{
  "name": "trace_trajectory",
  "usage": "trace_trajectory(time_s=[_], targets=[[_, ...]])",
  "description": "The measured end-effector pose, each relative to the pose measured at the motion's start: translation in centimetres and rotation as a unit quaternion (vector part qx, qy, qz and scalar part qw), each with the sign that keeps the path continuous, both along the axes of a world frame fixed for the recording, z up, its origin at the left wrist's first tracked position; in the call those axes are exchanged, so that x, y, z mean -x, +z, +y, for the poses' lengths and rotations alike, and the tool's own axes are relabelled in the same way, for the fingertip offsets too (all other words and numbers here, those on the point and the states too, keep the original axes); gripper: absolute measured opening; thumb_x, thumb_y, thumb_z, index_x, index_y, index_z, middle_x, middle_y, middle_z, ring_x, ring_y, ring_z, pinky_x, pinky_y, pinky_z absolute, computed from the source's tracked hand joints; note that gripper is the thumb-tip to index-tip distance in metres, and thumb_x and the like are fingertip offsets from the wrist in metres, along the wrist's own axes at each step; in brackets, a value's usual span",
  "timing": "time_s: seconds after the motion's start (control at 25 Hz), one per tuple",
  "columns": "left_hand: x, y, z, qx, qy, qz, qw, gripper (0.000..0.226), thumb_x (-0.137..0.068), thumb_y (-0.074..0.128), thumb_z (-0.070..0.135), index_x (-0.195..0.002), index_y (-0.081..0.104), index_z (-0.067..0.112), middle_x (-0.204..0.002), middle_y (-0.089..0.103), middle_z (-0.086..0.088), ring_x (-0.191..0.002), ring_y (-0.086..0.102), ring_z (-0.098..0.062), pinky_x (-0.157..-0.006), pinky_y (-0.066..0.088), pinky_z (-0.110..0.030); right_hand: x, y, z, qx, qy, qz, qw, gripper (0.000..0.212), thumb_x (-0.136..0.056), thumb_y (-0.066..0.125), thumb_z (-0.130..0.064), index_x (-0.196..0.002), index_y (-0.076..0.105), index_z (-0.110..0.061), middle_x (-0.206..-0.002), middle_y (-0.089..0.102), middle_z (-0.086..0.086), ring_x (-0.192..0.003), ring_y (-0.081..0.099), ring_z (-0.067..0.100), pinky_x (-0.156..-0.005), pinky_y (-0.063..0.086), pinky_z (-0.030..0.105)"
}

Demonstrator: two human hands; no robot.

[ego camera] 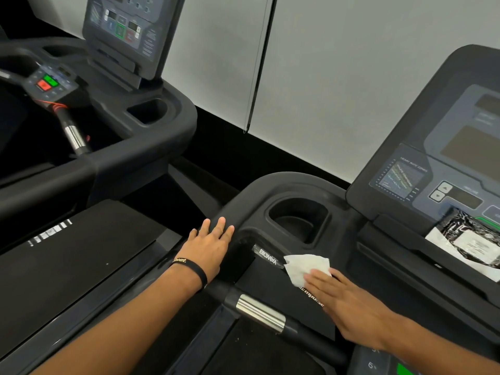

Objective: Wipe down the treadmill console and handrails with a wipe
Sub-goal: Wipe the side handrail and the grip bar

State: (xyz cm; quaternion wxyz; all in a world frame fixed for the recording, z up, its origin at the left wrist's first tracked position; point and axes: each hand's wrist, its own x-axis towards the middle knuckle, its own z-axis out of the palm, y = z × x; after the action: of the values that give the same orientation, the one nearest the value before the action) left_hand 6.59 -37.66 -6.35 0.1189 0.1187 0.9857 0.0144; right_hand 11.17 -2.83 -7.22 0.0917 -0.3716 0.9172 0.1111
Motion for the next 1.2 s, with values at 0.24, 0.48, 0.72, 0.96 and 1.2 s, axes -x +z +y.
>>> trace_trajectory(time_s=[0.24,0.48,0.72,0.96,1.2], targets=[[-0.1,-0.2,-1.1,-0.092,0.026,0.018,0.995,0.068,-0.099,0.044,0.010,-0.154,0.006,0.021,-0.163,0.003,-0.002,-0.149,0.009,-0.027,-0.118,0.025,-0.042,3.7,-0.4,-4.9,0.074,-0.059,-0.022,0.995,0.066,-0.106,0.031,-0.038,-0.159,-0.002,-0.021,-0.164,-0.016,-0.006,-0.153,-0.014,0.015,-0.122,-0.010,0.033],[-1.0,0.3,-2.0,-0.162,0.059,0.008,0.985,0.054,-0.102,0.041,0.018,-0.152,0.023,0.026,-0.162,0.011,0.002,-0.148,0.013,-0.023,-0.118,0.026,-0.040,8.2,-1.9,-10.6,0.112,-0.041,0.022,0.993,0.057,-0.099,0.049,-0.028,-0.152,0.035,-0.012,-0.161,0.031,0.011,-0.137,0.040,0.033,-0.111,0.040,0.049],[-1.9,0.4,-3.0,-0.203,0.155,-0.003,0.967,0.051,-0.098,0.051,0.025,-0.146,0.037,0.036,-0.159,0.024,0.001,-0.141,0.032,-0.026,-0.113,0.033,-0.042,8.4,-2.6,-18.5,0.260,-0.190,-0.043,0.946,0.083,-0.093,0.001,-0.057,-0.157,-0.005,-0.004,-0.163,-0.019,0.008,-0.153,-0.016,0.022,-0.123,-0.011,0.041],[-1.1,1.3,-3.7,-0.193,0.151,-0.050,0.968,0.060,-0.093,0.048,0.004,-0.142,0.042,0.038,-0.157,0.027,0.001,-0.137,0.038,-0.022,-0.109,0.040,-0.035,-2.5,-0.7,-27.8,0.623,-0.384,-0.354,0.582,0.071,-0.106,0.028,-0.049,-0.152,-0.023,-0.032,-0.154,-0.032,-0.019,-0.139,-0.018,-0.002,-0.120,-0.003,0.032],[-1.1,1.8,-3.3,-0.158,0.140,-0.050,0.976,0.066,-0.093,0.049,0.000,-0.145,0.037,0.039,-0.158,0.026,0.001,-0.129,0.048,-0.017,-0.097,0.041,-0.023,5.3,-1.2,-28.1,0.681,-0.543,-0.350,0.346,0.081,-0.103,0.039,-0.049,-0.157,-0.017,-0.024,-0.167,-0.017,-0.002,-0.154,-0.007,0.020,-0.125,0.004,0.049]])
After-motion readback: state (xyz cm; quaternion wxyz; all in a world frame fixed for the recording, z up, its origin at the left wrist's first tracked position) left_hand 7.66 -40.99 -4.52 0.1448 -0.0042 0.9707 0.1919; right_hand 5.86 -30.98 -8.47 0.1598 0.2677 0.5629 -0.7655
